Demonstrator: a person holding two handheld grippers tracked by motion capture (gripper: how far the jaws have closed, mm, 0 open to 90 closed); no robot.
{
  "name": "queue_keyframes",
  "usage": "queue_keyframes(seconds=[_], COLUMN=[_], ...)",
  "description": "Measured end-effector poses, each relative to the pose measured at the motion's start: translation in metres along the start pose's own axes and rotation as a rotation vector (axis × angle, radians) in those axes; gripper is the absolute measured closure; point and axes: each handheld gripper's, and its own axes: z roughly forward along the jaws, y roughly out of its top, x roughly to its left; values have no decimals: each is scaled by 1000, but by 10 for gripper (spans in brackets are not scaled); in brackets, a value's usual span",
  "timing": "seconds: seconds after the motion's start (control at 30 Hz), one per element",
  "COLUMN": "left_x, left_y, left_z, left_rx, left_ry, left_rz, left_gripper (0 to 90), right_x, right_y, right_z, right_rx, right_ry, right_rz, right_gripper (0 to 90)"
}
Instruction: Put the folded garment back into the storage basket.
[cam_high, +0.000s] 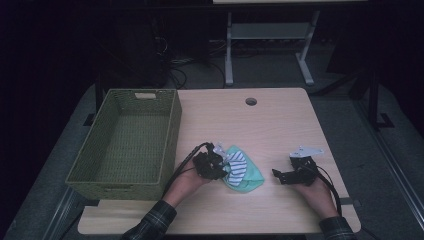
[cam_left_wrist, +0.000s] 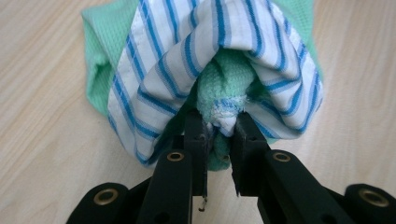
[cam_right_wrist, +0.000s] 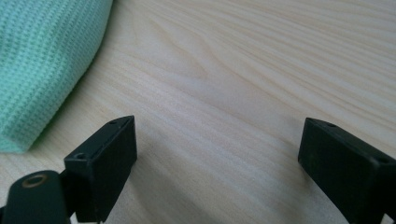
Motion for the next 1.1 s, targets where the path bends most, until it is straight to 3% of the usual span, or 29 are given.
queue_keyframes(seconds=[0.6, 0.73, 1.1], left_x=[2, 2, 4], left_y=[9, 13, 24], left_z=[-34, -42, -63], left_rx=[-48, -67, -73], left_ry=[-51, -50, -33], left_rz=[-27, -38, -13], left_gripper=[779, 778, 776], right_x=[0, 0, 0], right_y=[0, 0, 0], right_z=[0, 0, 0], right_rx=[0, -1, 0], right_ry=[-1, -1, -1], right_rz=[-1, -1, 0], right_gripper=[108, 107, 108])
